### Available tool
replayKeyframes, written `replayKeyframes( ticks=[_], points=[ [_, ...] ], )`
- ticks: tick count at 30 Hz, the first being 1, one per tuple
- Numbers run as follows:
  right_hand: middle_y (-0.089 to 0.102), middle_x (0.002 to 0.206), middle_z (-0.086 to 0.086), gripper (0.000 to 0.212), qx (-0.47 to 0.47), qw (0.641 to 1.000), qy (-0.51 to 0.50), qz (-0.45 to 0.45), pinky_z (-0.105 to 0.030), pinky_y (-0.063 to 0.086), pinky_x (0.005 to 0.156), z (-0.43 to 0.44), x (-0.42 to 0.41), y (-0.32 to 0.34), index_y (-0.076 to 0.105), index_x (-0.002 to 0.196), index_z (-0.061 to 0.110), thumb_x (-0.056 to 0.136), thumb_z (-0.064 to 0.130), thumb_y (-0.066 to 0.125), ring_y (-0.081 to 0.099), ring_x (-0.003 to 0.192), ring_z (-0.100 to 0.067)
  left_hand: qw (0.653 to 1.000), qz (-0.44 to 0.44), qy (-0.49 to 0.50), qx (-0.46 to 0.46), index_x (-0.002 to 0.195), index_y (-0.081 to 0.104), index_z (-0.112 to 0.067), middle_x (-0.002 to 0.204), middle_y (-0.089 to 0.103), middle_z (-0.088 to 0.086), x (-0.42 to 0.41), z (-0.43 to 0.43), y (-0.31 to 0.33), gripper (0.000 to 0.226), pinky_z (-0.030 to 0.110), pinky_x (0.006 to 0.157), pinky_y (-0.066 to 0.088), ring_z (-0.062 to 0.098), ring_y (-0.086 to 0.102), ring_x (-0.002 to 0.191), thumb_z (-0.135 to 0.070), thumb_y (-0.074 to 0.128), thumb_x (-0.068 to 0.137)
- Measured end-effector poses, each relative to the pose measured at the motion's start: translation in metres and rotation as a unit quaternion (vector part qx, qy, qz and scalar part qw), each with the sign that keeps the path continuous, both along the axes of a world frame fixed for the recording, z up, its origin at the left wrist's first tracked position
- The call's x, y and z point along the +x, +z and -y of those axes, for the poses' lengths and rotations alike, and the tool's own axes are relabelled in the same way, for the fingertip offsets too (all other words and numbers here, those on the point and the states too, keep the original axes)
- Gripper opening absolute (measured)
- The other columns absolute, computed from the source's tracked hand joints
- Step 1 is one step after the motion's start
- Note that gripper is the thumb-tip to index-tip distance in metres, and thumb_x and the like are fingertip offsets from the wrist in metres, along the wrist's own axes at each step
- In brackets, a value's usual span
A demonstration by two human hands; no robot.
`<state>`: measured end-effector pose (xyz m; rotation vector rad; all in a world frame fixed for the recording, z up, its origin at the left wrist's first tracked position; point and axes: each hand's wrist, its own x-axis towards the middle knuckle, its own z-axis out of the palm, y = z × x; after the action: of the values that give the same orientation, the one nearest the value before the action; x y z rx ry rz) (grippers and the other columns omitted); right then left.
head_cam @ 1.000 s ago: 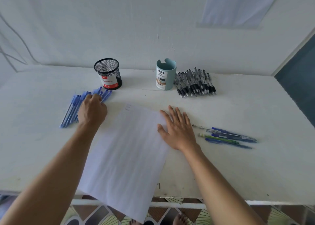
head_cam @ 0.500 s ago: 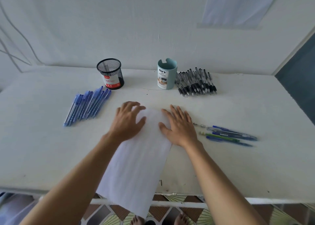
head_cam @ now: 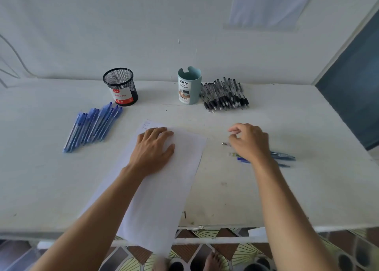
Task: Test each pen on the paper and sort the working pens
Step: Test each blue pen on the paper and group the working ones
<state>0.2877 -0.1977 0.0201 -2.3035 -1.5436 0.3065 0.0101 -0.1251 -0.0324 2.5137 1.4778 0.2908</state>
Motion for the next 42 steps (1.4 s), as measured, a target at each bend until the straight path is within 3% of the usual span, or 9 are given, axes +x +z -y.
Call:
replayKeyframes(
  ticks=[4,14,17,21,25,30,33,37,42],
  points=[
    [0.062,0.109,0.013,0.022,-0.098,0.995,0.003,0.008,-0.036,0.036,0.093,0.017,0.024,0.0,0.069,0.105,0.04,0.085,0.046,0.065,0.055,0.112,-0.019,1.0,0.0,0.0,0.003,0.144,0.047,-0.029,0.154,0.042,-0.003,0.0,0.001,-0.001,0.062,0.039,0.116,0.019,0.019,0.029,0.144,-0.057,0.029,0.092],
    [0.073,0.093,0.015,0.005,0.056,0.995,0.07,0.039,-0.037,0.042,0.088,0.005,0.004,-0.015,0.073,0.094,0.032,0.091,0.034,0.07,0.066,0.092,-0.015,1.0,0.001,0.007,-0.001,0.143,0.048,-0.029,0.153,0.043,-0.004,0.001,0.002,0.001,0.063,0.038,0.115,0.019,0.019,0.03,0.143,-0.059,0.027,0.092],
    [0.074,0.093,0.011,0.007,0.128,0.986,0.104,-0.009,-0.032,0.051,0.077,-0.007,-0.013,-0.003,0.074,0.096,0.024,0.091,0.028,0.071,0.068,0.077,-0.013,1.0,-0.002,0.009,-0.002,0.143,0.048,-0.03,0.153,0.043,-0.005,0.001,0.002,0.001,0.061,0.037,0.115,0.019,0.018,0.029,0.143,-0.057,0.029,0.092],
    [0.074,0.094,0.008,0.015,0.167,0.975,0.124,-0.083,-0.012,0.043,0.066,-0.029,-0.045,0.016,0.075,0.103,0.018,0.09,0.025,0.072,0.058,0.064,0.0,1.0,0.001,0.008,-0.005,0.142,0.049,-0.03,0.152,0.043,-0.005,0.001,0.002,0.001,0.06,0.037,0.113,0.02,0.018,0.03,0.143,-0.057,0.03,0.092],
    [0.075,0.089,-0.002,0.026,0.116,0.963,0.081,-0.23,-0.026,0.057,0.076,-0.043,-0.071,0.02,0.072,0.108,0.011,0.085,0.02,0.077,0.068,0.066,-0.011,0.999,0.038,0.008,-0.019,0.139,0.053,-0.026,0.15,0.047,-0.003,0.0,0.001,0.002,0.056,0.035,0.112,0.021,0.02,0.033,0.141,-0.047,0.031,0.092],
    [0.073,0.084,-0.003,0.034,0.034,0.937,0.006,-0.348,-0.02,0.057,0.054,-0.049,-0.091,-0.007,0.067,0.109,0.003,0.08,0.013,0.082,0.07,0.056,-0.013,0.983,0.166,0.056,-0.049,0.129,0.062,-0.016,0.138,0.058,0.005,-0.003,0.003,0.007,0.045,0.032,0.111,0.026,0.024,0.044,0.134,-0.013,0.039,0.091],
    [0.073,0.09,-0.003,0.036,0.023,0.946,-0.005,-0.323,-0.018,0.055,0.056,-0.048,-0.097,-0.02,0.067,0.103,0.008,0.075,0.019,0.087,0.072,0.069,-0.016,0.98,0.177,0.06,-0.061,0.125,0.064,-0.015,0.134,0.061,0.006,-0.004,0.003,0.01,0.046,0.029,0.107,0.029,0.025,0.049,0.13,-0.024,0.039,0.088],
    [0.073,0.088,-0.001,0.024,0.049,0.952,0.003,-0.303,-0.034,0.06,0.071,-0.048,-0.097,-0.027,0.068,0.095,0.013,0.084,0.033,0.077,0.073,0.071,-0.022,0.986,0.156,0.049,-0.041,0.115,0.065,-0.02,0.126,0.062,0.003,-0.005,0.001,0.007,0.027,0.03,0.105,0.03,0.023,0.05,0.126,-0.038,0.062,0.096],
    [0.074,0.099,-0.001,0.026,0.1,0.973,0.058,-0.202,-0.03,0.048,0.08,-0.031,-0.082,-0.033,0.069,0.105,0.015,0.094,0.011,0.045,0.067,0.094,-0.021,0.993,0.044,0.02,-0.106,0.085,0.059,-0.033,0.127,0.044,-0.008,-0.001,-0.001,0.016,0.063,0.036,0.106,0.022,0.018,0.032,0.132,-0.092,0.045,0.067]
  ],
)
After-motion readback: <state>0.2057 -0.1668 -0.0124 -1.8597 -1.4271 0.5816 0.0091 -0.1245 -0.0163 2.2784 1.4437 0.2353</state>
